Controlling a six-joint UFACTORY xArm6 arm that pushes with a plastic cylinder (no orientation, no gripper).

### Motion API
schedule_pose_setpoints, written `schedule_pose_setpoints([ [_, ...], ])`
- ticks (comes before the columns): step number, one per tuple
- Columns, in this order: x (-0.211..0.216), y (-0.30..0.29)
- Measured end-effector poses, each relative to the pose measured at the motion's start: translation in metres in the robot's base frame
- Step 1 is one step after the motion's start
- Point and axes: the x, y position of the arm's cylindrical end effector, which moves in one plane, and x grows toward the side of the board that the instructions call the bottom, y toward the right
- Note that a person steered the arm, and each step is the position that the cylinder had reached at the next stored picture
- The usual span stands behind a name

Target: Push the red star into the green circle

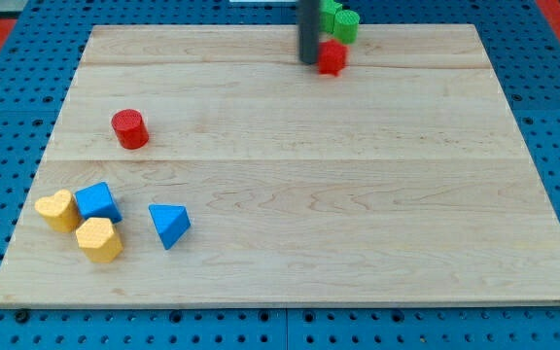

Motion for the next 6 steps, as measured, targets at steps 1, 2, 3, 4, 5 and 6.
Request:
schedule_pose_setpoints([
  [1, 0.036, 0.017],
  [2, 0.047, 0.069],
  [3, 0.030, 0.056],
  [4, 0.011, 0.033],
  [5, 0.084, 0.002],
  [6, 0.081, -0.118],
])
